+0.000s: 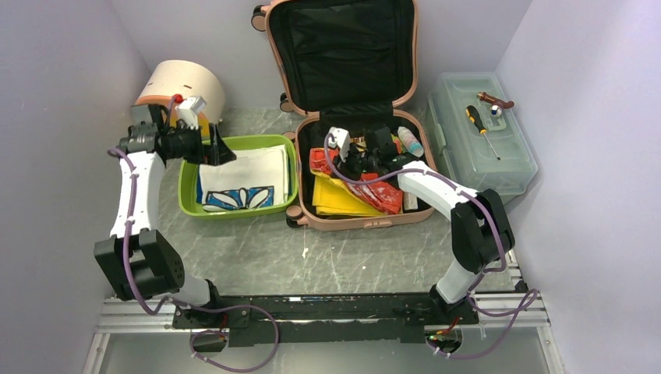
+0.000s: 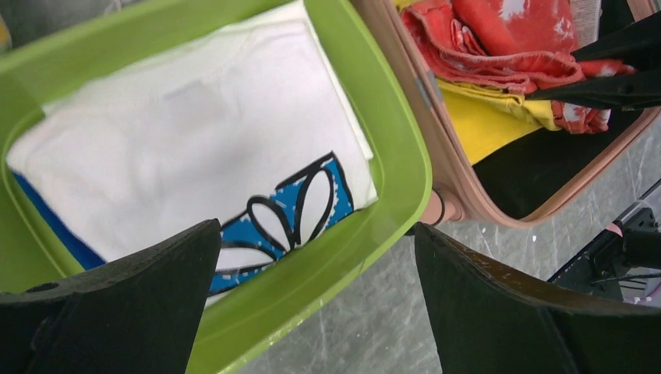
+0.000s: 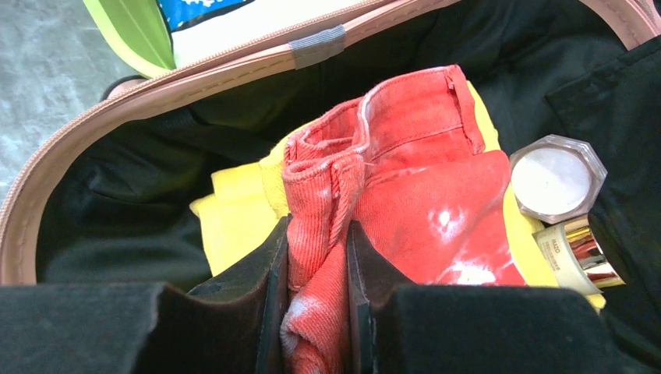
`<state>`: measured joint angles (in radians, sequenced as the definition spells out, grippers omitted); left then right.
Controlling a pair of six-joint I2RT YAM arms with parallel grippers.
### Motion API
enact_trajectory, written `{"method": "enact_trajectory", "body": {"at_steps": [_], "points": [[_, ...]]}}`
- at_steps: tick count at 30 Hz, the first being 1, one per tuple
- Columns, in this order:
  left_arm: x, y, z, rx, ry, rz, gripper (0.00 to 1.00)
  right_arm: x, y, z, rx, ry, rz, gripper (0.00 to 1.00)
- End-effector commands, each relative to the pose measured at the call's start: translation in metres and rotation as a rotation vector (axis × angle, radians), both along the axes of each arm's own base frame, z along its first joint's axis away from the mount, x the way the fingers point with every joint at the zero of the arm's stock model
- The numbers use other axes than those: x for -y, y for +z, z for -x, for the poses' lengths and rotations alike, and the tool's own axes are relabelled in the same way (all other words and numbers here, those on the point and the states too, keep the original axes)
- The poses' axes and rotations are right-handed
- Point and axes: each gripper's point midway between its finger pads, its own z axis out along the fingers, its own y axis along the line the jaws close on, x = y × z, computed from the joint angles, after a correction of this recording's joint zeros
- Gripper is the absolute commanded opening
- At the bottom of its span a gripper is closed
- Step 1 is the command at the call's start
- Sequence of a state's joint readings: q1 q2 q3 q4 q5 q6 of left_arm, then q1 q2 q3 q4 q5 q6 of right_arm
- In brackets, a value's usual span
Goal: Open, take out, and arrange the luggage
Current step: Pick up the clothes from the opened luggage, then pass from the right arm to the left
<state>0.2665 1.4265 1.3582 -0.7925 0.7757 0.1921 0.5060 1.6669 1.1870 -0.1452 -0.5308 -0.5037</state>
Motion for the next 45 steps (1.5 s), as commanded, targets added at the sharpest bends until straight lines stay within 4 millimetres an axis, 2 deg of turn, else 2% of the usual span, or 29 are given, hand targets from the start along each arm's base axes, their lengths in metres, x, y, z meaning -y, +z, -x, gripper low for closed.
{"method": "enact_trajectory", "body": {"at_steps": [1,9,12,20,24,29,35,39,45], "points": [[0.026,0.021,-0.019,0.016,-0.041,-0.019,0.99,0.012,0.022,-0.012,-0.005,-0.03,-0.056,0.0],[0.108,0.005,-0.034,-0.004,-0.214,-0.111,0.99,0.013,0.01,-0.015,-0.175,-0.036,-0.126,0.0],[0.127,-0.001,-0.038,-0.011,-0.241,-0.104,0.99,0.017,0.005,-0.022,-0.224,-0.053,-0.132,0.0],[0.162,-0.008,-0.051,-0.112,-0.254,-0.003,0.99,0.022,0.002,-0.025,-0.242,-0.067,-0.147,0.0],[0.187,-0.01,-0.048,-0.202,-0.263,0.071,1.0,0.027,0.0,-0.03,-0.257,-0.091,-0.151,0.0],[0.216,-0.009,-0.043,-0.412,-0.251,0.267,1.0,0.035,-0.002,-0.033,-0.25,-0.112,-0.145,0.0],[0.237,-0.008,-0.039,-0.561,-0.144,0.359,0.99,0.041,0.001,-0.036,-0.211,-0.121,-0.136,0.0],[0.25,-0.02,-0.032,-0.661,-0.098,0.388,1.0,0.044,0.003,-0.037,-0.184,-0.123,-0.127,0.0],[0.268,-0.051,-0.028,-0.808,-0.039,0.403,0.99,0.045,0.005,-0.036,-0.168,-0.12,-0.121,0.0]]}}
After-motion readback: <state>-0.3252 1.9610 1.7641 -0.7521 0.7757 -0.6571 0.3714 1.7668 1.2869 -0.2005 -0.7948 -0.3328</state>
